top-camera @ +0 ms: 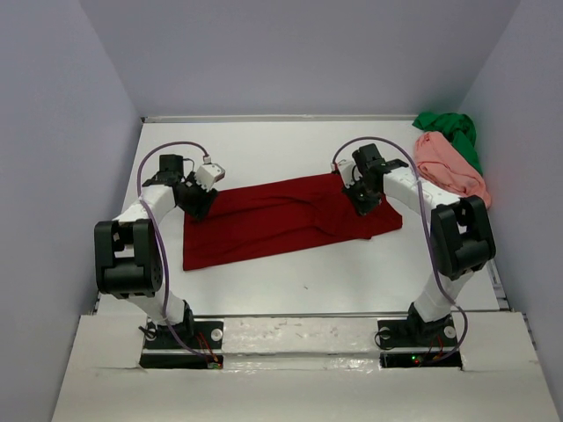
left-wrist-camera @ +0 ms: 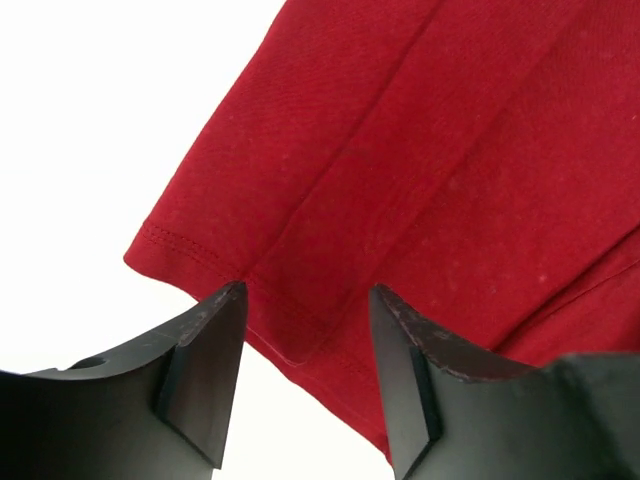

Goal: Fold and stack the t-shirts
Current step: Fold the other side of the tshirt into a rectangle

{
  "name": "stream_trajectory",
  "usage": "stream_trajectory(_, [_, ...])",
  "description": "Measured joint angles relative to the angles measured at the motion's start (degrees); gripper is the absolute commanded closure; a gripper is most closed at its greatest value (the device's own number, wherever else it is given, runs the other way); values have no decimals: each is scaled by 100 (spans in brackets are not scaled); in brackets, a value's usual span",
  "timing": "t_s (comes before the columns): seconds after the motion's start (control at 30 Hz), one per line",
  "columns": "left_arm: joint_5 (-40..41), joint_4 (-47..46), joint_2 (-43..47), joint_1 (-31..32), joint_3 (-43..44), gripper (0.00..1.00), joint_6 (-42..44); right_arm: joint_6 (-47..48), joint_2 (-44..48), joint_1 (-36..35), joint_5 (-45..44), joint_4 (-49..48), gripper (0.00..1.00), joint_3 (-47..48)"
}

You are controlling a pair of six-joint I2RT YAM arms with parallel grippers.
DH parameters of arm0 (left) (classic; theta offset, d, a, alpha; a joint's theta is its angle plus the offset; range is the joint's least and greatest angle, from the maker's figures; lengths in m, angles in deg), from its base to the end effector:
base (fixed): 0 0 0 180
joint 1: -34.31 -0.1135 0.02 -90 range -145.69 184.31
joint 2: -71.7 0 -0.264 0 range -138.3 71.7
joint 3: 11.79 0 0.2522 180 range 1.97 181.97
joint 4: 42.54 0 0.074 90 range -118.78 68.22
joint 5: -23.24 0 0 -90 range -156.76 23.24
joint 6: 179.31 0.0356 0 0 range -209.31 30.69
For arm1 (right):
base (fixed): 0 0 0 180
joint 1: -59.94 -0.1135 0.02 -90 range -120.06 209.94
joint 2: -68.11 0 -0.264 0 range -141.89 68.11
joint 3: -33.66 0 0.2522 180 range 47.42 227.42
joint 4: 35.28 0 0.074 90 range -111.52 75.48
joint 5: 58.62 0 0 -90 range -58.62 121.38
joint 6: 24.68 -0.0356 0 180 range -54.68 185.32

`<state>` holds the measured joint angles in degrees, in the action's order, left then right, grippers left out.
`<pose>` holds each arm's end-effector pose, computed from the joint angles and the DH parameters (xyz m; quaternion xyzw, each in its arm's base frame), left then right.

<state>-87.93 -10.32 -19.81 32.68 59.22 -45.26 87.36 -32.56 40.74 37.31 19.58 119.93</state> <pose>0.3283 -0.0035 0.2038 0.3917 0.8471 -0.0385 0.3571 0.3311 0.1192 0.2079 -0.3547 0.9161 0.0464 0.1810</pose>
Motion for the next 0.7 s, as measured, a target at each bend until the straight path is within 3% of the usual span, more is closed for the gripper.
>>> stream_trajectory(0.17, [-52, 83, -249, -122, 122, 52, 127, 2, -114, 0, -17, 0, 100, 0])
stream_trajectory(0.53, [-61, 144, -800, -376, 376, 53, 238, 20, -116, 0, -79, 0, 100, 7])
stream_trajectory(0.7, [-74, 170, -817, -374, 376, 66, 332, 20, -219, 9, -114, -2, 100, 11])
